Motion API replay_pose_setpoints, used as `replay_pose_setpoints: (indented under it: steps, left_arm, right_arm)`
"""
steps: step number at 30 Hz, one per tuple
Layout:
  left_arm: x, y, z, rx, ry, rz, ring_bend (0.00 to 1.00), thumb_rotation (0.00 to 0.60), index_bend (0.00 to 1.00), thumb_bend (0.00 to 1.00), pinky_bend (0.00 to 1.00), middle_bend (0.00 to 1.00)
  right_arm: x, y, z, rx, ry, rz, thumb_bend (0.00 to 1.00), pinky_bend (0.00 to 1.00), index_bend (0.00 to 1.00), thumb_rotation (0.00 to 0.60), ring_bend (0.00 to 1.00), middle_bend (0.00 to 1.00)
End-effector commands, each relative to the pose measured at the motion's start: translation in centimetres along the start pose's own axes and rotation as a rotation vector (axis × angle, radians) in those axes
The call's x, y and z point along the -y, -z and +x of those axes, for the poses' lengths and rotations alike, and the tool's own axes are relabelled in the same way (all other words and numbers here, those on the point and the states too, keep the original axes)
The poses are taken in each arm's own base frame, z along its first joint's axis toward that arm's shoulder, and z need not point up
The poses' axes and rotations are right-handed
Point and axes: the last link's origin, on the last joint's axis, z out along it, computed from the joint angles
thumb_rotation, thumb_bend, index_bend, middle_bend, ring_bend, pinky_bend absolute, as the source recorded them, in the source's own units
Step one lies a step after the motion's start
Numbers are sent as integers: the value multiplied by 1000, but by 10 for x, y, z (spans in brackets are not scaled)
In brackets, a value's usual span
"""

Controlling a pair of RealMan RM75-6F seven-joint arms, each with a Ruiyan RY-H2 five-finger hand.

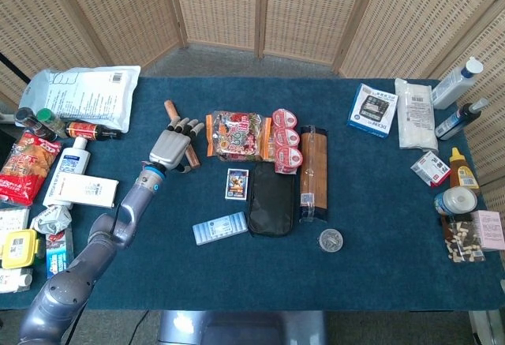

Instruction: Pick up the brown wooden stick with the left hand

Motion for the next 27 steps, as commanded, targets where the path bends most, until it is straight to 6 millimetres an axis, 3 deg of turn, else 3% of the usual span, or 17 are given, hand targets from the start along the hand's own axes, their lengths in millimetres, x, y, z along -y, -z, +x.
replay_pose_setpoints:
  steps: [1,8,18,20,23,27]
  left_arm:
    - [7,-3,1,71,24,20,0,600,2,0,0,79]
    - [15,-4,7,101,39,31,35,600,8,0,0,278]
    - [22,-2,9,119,34,58,457,600,274,2,6,580]
    - [24,-1,8,129,22,61,510,600,315,3,80,609]
    - [26,1,9,125,15,60,615,600,389,12,273,671]
    - [29,5,11,105,22,66,729,600,507,50,411,774]
  right_arm:
    - [1,0,0,-4,-2,3,42,0,0,599,0,0]
    - [2,0,1,-16,-5,13,41,0,0,599,0,0]
    - [-2,3,3,-26,-11,7,38,0,0,600,0,0]
    - [-3,4,4,-31,-12,5,38,0,0,597,0,0]
    - [-3,4,5,-35,-21,5,40,0,0,599,0,0]
    - [-2,4,6,-39,-26,11,38,0,0,600,0,0]
